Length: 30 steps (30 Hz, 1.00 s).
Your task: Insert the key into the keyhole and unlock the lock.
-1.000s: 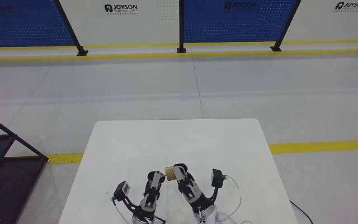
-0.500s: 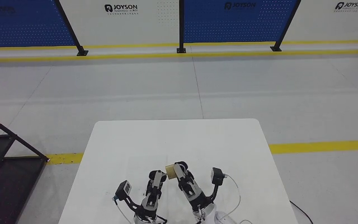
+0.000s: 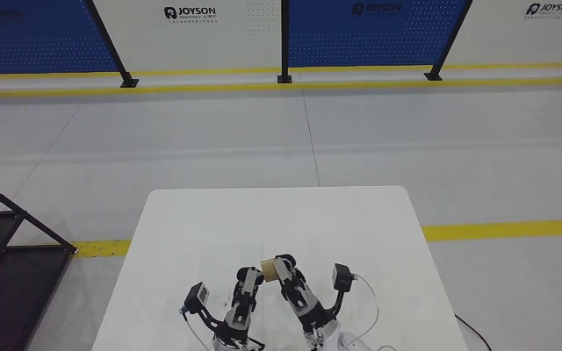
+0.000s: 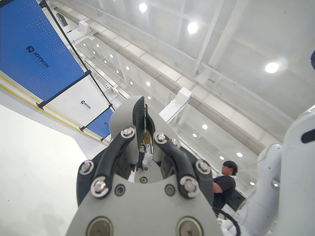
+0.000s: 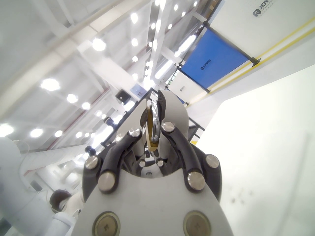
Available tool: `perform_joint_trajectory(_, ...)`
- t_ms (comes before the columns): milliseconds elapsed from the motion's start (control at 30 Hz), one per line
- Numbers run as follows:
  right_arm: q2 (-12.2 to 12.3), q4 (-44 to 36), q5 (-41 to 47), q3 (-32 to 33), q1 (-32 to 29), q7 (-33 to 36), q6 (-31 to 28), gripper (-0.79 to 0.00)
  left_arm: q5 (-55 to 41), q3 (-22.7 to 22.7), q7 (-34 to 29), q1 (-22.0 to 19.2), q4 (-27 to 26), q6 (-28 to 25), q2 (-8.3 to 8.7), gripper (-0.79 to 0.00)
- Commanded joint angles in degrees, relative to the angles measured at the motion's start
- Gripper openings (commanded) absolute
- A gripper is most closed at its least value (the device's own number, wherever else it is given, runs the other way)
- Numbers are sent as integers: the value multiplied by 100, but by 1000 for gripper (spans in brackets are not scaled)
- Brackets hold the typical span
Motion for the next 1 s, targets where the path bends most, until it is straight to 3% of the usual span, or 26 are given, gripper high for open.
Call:
perform_joint_trajectory(0, 3, -5, -3, 8, -10, -4, -7, -785, 0, -5, 0, 3, -3, 0, -8, -502)
perform_joint_trajectory(600, 19, -97, 17, 103, -127, -129, -26, -785, 98, -205, -233, 90, 124, -233, -15, -493)
perform_joint_trajectory(700, 15, -97, 15, 101, -121, -108, 4, -785, 115, -206, -227, 92, 136, -228, -26, -533)
perform_joint_trajectory(900, 7, -95, 9, 94, -108, -81, 44, -785, 140, -207, -236, 74, 165, -237, -44, -785)
perform_joint_trajectory(967, 4, -91, 8, 92, -104, -54, 56, -785, 157, -209, -239, 70, 173, -240, -48, -785)
